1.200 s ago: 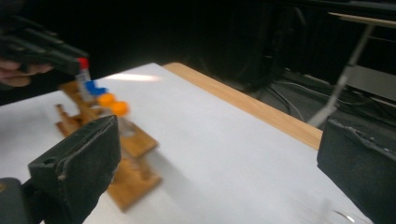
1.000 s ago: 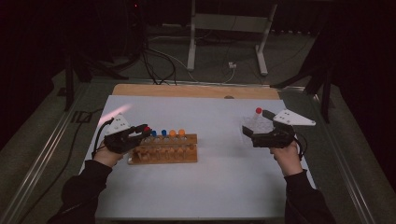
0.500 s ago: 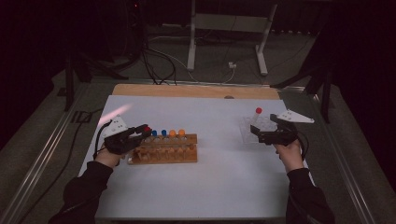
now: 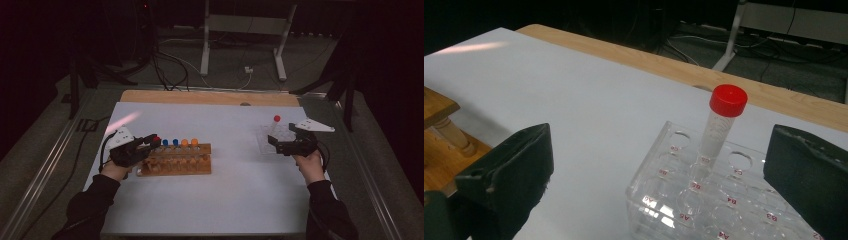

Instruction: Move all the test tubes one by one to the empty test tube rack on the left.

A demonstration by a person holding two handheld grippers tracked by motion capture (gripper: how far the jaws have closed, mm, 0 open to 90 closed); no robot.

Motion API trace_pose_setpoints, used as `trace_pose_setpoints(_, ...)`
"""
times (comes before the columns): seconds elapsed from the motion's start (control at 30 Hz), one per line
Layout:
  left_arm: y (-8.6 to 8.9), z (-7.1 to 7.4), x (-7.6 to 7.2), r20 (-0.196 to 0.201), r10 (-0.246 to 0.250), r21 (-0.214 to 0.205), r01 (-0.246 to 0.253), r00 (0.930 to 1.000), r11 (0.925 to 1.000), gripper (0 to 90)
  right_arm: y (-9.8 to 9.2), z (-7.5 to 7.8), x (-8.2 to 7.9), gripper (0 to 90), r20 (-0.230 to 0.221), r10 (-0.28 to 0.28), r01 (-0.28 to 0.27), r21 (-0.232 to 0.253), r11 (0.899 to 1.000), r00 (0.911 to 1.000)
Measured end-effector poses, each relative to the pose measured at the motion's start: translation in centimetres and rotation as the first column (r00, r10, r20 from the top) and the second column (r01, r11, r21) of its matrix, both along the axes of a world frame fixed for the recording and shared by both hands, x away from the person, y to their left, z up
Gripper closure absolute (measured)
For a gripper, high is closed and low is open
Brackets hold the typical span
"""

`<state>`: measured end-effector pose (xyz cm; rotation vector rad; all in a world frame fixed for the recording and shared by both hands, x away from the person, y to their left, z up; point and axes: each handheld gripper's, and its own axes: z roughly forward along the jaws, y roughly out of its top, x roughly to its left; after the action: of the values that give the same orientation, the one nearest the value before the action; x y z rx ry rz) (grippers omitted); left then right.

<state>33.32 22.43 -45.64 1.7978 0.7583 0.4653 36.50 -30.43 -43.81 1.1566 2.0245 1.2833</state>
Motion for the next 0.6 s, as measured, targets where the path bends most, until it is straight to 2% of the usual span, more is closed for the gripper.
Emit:
trace_pose_setpoints(0.13,0.09,-0.16,-0.27,0.006,-0.003,-0.016,0.003,1.0000,0.9999,71.1,0.01,0.00,0.02,0.0,0.002,0.003,-0.003,0.001,1.000,1.0000)
trace_pose_setpoints(0.53,0.26,-0.17,-0.71,0.002,0.003,-0.005,-0.003,1.0000,1.0000,70.5,0.27,-0.35,0.26,0.0,0.003,0.018,-0.018,-0.012,1.000,0.9998)
trace_pose_setpoints(0.57,0.28,-0.11,-0.69,-0.008,-0.008,-0.005,0.008,0.9999,1.0000,69.6,0.30,-0.40,0.32,0.0,0.000,0.017,-0.017,-0.013,1.000,0.9999)
trace_pose_setpoints(0.6,0.24,-0.07,-0.69,-0.014,-0.024,-0.002,0.024,0.9996,0.9997,64.2,0.30,-0.44,0.44,0.0,-0.003,0.018,-0.018,-0.015,1.000,0.9998)
